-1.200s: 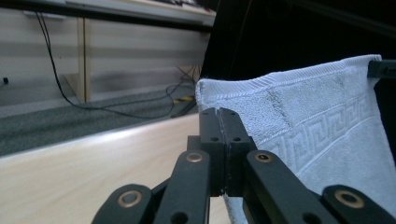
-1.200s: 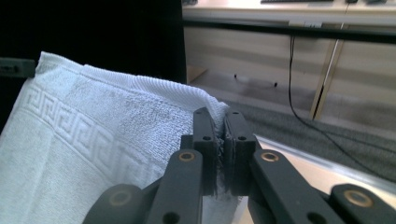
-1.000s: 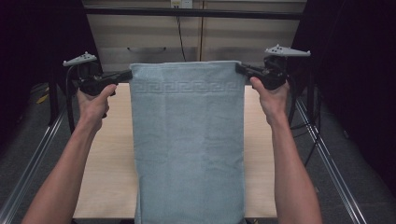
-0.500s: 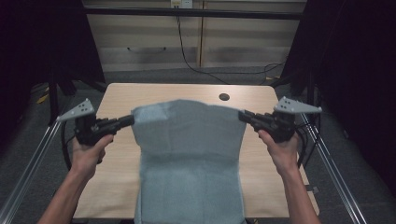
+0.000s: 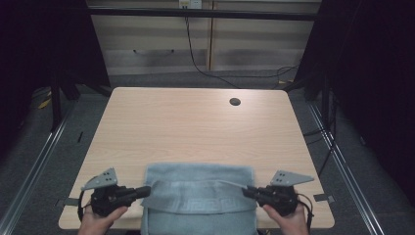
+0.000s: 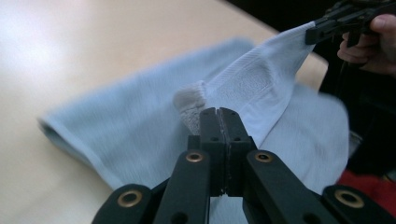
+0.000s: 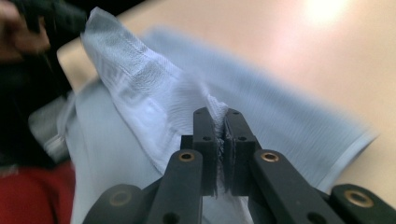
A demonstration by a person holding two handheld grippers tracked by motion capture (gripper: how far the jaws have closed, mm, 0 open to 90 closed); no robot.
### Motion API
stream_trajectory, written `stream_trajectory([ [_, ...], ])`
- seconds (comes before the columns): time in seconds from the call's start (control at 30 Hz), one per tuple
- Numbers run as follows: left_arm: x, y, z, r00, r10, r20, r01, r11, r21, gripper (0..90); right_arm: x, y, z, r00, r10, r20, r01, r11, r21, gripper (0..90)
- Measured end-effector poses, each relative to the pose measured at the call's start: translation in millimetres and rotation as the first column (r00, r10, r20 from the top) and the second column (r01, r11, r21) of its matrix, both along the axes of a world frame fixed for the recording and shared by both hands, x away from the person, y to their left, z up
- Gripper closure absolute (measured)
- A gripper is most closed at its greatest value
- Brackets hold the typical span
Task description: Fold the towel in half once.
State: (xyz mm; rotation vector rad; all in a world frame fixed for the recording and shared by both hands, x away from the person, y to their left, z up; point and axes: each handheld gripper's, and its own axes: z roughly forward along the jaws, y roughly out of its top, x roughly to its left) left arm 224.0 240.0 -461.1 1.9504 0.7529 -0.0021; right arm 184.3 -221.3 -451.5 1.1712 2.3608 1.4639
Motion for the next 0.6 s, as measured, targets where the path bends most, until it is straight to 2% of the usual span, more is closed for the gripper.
stream_trajectory([
  [0.07,2.7,-3.5,-11.9,0.9987,-0.015,-0.048,0.015,0.9999,0.0,89.6,-3.0,4.4,-16.0,0.9988,0.015,-0.046,-0.016,0.9998,-0.014,85.7],
  [0.13,4.7,-10.6,-18.9,0.9989,-0.026,-0.04,0.028,0.9983,0.05,89.6,-2.9,7.3,-31.7,0.9956,0.022,-0.091,-0.025,0.9991,-0.035,85.7],
  [0.17,6.7,-13.7,-23.2,0.9977,-0.034,-0.058,0.038,0.9977,0.056,89.6,-1.8,9.1,-37.6,0.993,0.029,-0.115,-0.034,0.9986,-0.042,85.6],
  [0.2,7.8,-16.6,-26.6,0.9972,-0.04,-0.064,0.045,0.9959,0.079,89.6,-1.0,11.8,-42.0,0.9906,0.032,-0.133,-0.043,0.9959,-0.08,85.7],
  [0.23,8.6,-21.3,-32.0,0.9974,-0.046,-0.056,0.052,0.991,0.123,89.6,0.1,13.3,-44.1,0.9897,0.036,-0.138,-0.05,0.9944,-0.093,85.7],
  [0.27,10.4,-22.3,-33.8,0.997,-0.049,-0.059,0.056,0.9908,0.123,89.7,2.1,14.6,-44.7,0.9874,0.036,-0.154,-0.051,0.9945,-0.092,85.7],
  [0.3,13.2,-22.2,-33.1,0.9977,-0.037,-0.057,0.044,0.9903,0.131,89.7,4.6,15.5,-44.7,0.9892,0.036,-0.142,-0.053,0.9922,-0.113,85.8],
  [0.33,16.6,-21.9,-32.6,0.9991,-0.024,-0.036,0.029,0.9869,0.159,89.8,7.3,15.9,-45.3,0.9888,0.033,-0.146,-0.051,0.9915,-0.12,85.9],
  [0.37,21.9,-21.9,-34.4,0.9996,-0.011,-0.025,0.015,0.9838,0.179,89.8,11.4,15.1,-46.5,0.9884,0.036,-0.148,-0.052,0.9925,-0.11,86.0],
  [0.43,37.9,-19.7,-38.1,0.9989,0.016,-0.043,-0.009,0.9863,0.165,89.9,20.9,13.0,-47.0,0.989,0.019,-0.146,-0.036,0.993,-0.112,86.1],
  [0.5,51.4,-22.3,-37.4,0.9992,0.041,-0.006,-0.039,0.9795,0.198,90.0,32.3,12.9,-47.1,0.9894,0.004,-0.145,-0.022,0.9927,-0.119,86.1],
  [0.6,72.4,-25.4,-38.4,0.9977,0.068,-0.001,-0.066,0.9776,0.2,90.0,50.5,15.3,-47.3,0.9904,-0.017,-0.137,0.0,0.9917,-0.129,86.1],
])
